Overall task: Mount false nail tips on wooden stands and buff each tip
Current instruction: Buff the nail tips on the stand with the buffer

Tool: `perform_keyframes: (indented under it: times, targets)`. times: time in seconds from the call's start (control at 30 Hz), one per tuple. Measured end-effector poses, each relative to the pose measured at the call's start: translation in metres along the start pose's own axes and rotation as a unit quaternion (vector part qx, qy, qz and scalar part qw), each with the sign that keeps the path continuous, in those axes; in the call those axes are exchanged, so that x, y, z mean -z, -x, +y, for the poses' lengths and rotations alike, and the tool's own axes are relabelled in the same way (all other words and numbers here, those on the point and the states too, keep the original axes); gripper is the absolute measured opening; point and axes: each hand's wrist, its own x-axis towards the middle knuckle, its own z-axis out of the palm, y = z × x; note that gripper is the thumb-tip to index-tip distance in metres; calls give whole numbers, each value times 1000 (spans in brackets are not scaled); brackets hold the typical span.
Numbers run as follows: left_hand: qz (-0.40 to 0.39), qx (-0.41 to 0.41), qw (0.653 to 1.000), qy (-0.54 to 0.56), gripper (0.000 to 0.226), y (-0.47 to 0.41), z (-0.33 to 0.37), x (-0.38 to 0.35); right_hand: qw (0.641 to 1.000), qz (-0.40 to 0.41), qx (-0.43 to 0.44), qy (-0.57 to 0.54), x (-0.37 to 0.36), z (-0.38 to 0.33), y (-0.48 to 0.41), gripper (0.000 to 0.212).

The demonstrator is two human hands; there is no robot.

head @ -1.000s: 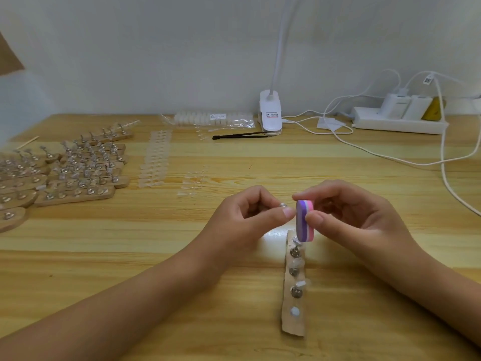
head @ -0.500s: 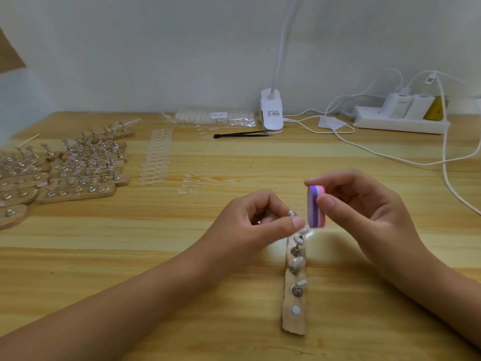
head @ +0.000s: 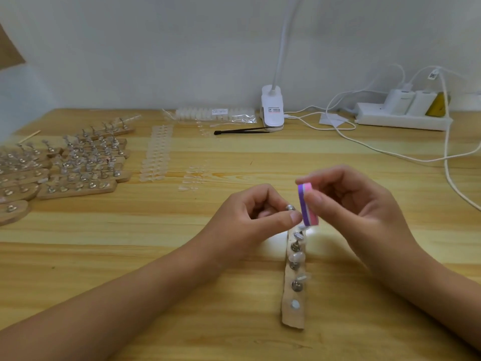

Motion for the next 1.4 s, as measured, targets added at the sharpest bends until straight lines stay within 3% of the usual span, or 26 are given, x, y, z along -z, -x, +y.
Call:
perform_keyframes:
  times: [0.1,0.23,0.4,0.57,0.73,0.87,1.03,1.17,1.4]
  targets:
    - [-1,7,1000,7,16,0,1,0,1000,28,-11,-9,4,1,-3,15]
    - [-7,5,1000,14,15,1,0,1,1000,-15,1,-3,6,1,3,16]
    - [-20,6,1000,-1,14,1,0,-1,999,33,-6,-32,3,2,-7,13]
    - [-13,7,1000,15,14,1,2,2,1000,-20,3,-13,5,0,2,25]
    - [-17,13,999,36,15,1,3,2,999,38,-15,-33,7,6,-6,9]
    - [-21,11,999,30,15,1,2,3,999,-29,0,-24,7,1,1,29]
    - [-40,10,999,12,14,2,4,0,999,33,15,-35,7,1,-3,19]
    - [-21,18,999,44,17,1,5,3,999,-32,10,11,4,-2,6,30]
    - [-30,21,998,44,13,1,3,2,998,47,49,-16,5,-6,6,17]
